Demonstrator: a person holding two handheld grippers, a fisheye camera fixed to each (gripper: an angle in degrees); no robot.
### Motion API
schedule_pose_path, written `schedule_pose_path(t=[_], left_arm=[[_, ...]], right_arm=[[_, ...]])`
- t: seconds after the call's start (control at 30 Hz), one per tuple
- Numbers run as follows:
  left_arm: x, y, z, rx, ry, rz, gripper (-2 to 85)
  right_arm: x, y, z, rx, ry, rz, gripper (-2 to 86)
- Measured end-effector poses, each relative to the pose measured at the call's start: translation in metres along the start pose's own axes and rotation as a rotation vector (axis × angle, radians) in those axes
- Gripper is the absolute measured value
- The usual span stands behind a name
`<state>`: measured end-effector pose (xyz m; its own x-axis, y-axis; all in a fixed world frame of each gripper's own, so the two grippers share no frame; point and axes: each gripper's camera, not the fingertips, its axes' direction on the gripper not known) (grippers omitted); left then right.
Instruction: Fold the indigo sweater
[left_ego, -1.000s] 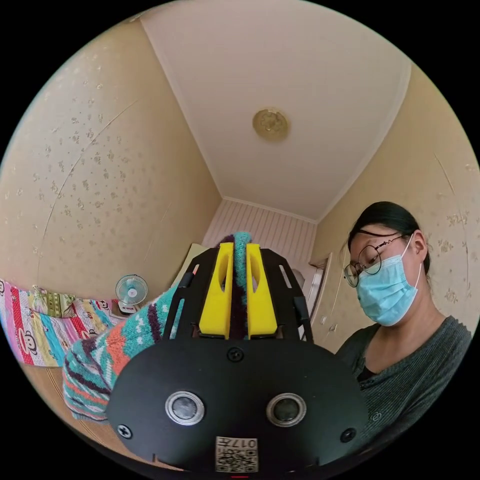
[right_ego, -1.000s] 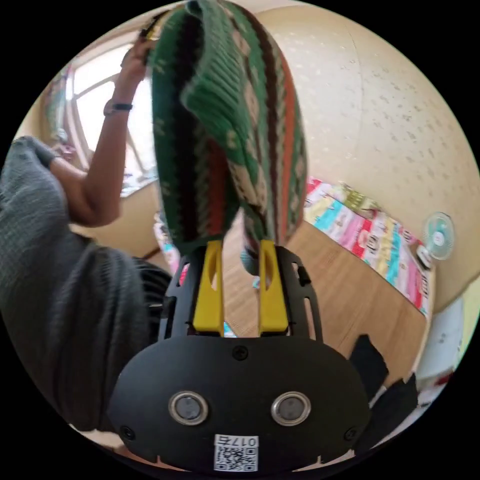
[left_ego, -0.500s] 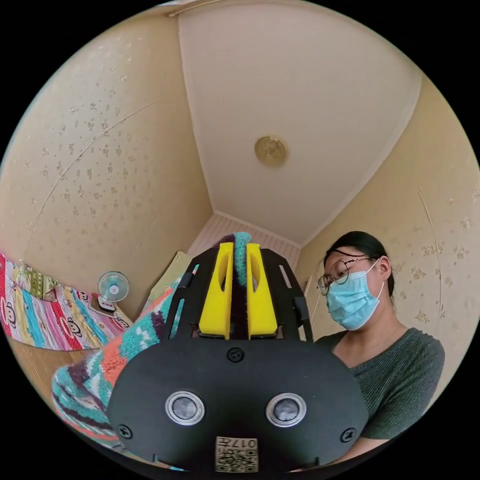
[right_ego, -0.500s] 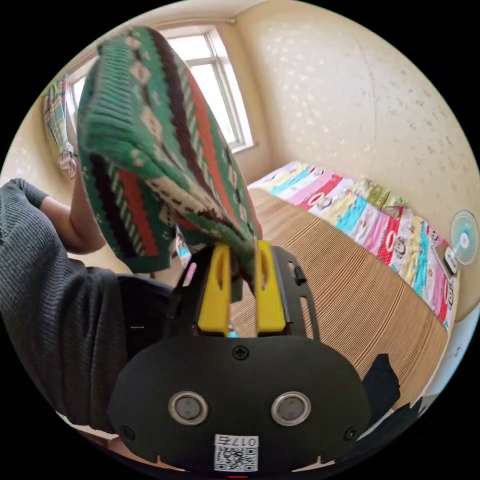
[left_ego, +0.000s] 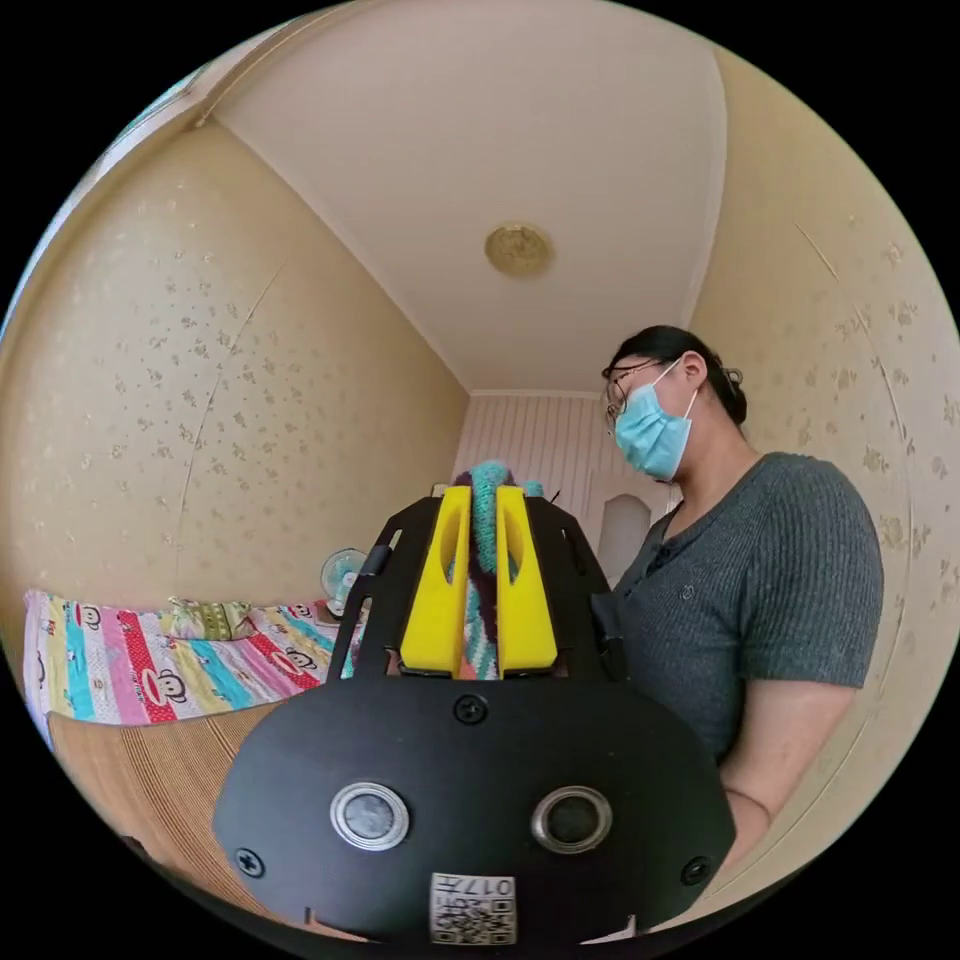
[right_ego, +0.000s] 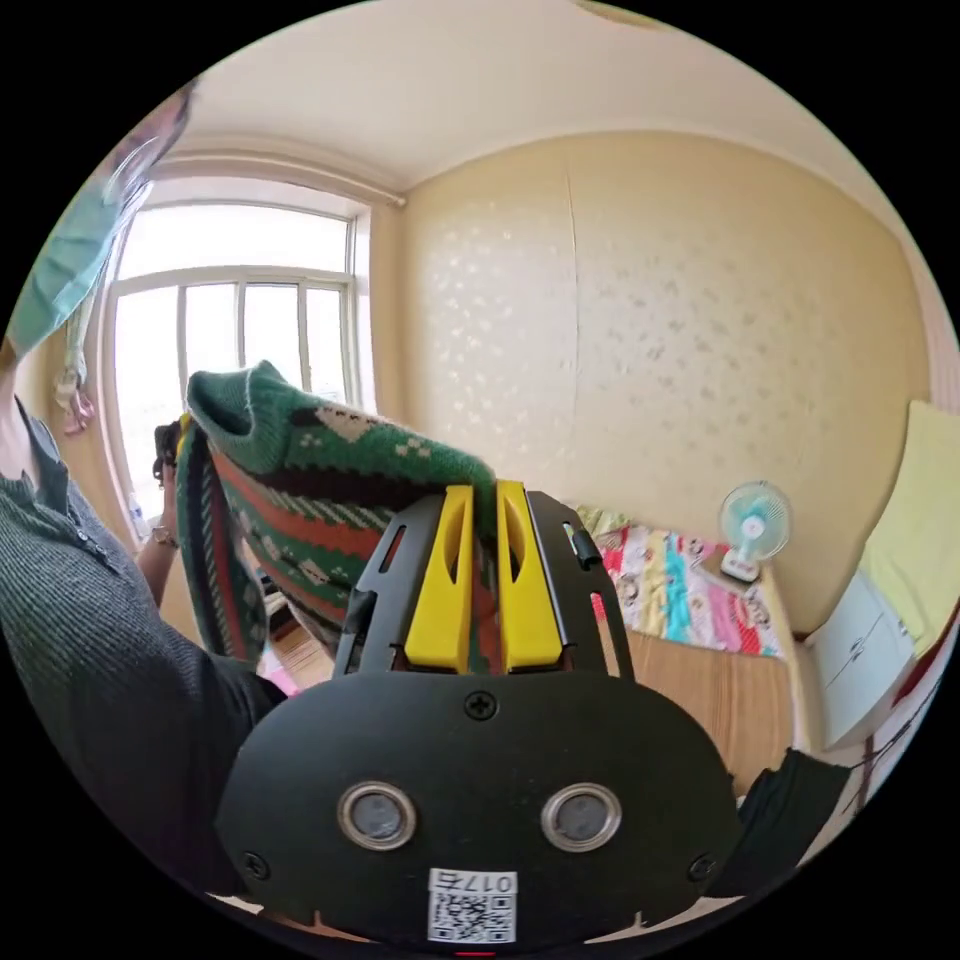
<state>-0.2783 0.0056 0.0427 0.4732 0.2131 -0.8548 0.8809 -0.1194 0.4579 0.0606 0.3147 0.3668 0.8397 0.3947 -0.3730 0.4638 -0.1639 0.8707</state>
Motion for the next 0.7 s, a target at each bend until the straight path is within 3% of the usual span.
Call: schedule_pose_path(t=[0.17, 0.23, 0.3, 0.33, 0.4, 0.47, 0.53, 0.7], left_arm=[[-0.106, -0.036, 0.007, -0.179, -0.216, 0.008, 4.4], [-0.188, -0.042, 0.035, -0.353, -0.308, -0.106, 4.0], [-0.322, -0.022, 0.078, -0.583, -0.483, -0.420, 2.7], [-0.351, -0.011, 0.085, -0.609, -0.542, -0.499, 2.1], [-0.419, 0.032, 0.084, -0.570, -0.884, -0.728, 0.4], [-0.442, 0.062, 0.089, -0.561, -0.832, -0.801, 0.0], [-0.455, 0.101, 0.108, -0.665, -0.722, -0.848, -0.3], [-0.446, 0.234, 0.150, -1.254, -0.596, -0.889, -0.4]], right_arm=[[-0.012, -0.047, 0.005, 0.006, 0.135, -0.080, 3.5], [0.016, -0.068, 0.079, -0.192, 0.193, -0.091, 3.9], [0.050, -0.064, 0.166, -0.404, 0.225, -0.074, 4.3], [0.077, -0.048, 0.225, -0.523, 0.226, -0.025, 4.8], [0.108, -0.009, 0.304, -0.742, 0.254, 0.020, 4.8], [0.123, 0.034, 0.344, -0.896, 0.312, 0.088, 3.7], [0.116, 0.095, 0.362, -1.025, 0.209, 0.145, 1.8], [0.074, 0.233, 0.357, -1.343, -0.079, 0.205, 0.7]])
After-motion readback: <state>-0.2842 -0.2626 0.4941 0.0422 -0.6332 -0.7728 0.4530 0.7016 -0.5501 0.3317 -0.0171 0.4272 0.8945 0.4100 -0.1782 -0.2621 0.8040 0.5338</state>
